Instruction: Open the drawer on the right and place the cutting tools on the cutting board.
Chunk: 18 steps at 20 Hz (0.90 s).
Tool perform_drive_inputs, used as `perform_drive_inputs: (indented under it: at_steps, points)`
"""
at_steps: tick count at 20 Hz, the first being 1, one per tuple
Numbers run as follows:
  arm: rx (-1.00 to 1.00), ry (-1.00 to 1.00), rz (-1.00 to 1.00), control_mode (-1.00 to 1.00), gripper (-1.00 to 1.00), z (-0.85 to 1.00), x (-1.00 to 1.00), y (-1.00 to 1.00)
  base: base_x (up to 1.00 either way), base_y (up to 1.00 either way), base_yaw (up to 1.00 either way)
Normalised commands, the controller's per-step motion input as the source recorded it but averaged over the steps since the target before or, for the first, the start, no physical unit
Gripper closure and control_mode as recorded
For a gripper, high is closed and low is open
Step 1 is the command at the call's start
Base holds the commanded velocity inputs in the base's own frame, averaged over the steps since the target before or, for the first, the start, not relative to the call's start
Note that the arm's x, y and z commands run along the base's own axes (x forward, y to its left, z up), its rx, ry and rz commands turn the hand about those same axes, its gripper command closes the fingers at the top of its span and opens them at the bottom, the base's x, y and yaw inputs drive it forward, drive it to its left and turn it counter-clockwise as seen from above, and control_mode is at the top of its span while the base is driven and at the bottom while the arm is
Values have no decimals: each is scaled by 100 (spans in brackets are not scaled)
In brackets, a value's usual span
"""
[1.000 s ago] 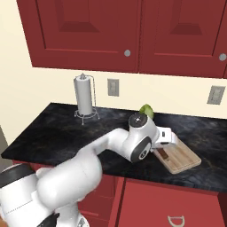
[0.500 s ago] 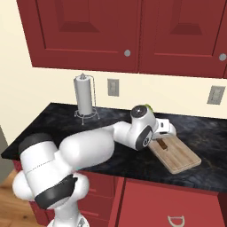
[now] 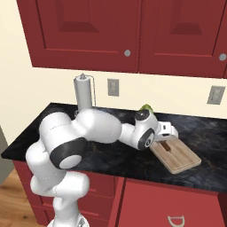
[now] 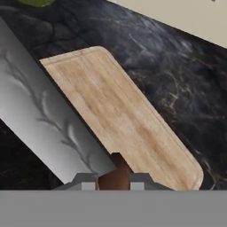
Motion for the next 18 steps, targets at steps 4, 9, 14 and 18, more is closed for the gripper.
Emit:
perform_drive_inputs:
  at_steps: [4,9,14,18]
  points:
    - [0,0,0,-100,-100,-12,4,-13,0,0,0]
    - [0,0,0,-100,-100,0,0,0,0,0,0]
    - [2,0,-6,-100,-100,43,-3,0,0,0,0]
    - [1,2,-16,-100,-100,16,-89,-36,0,0,0]
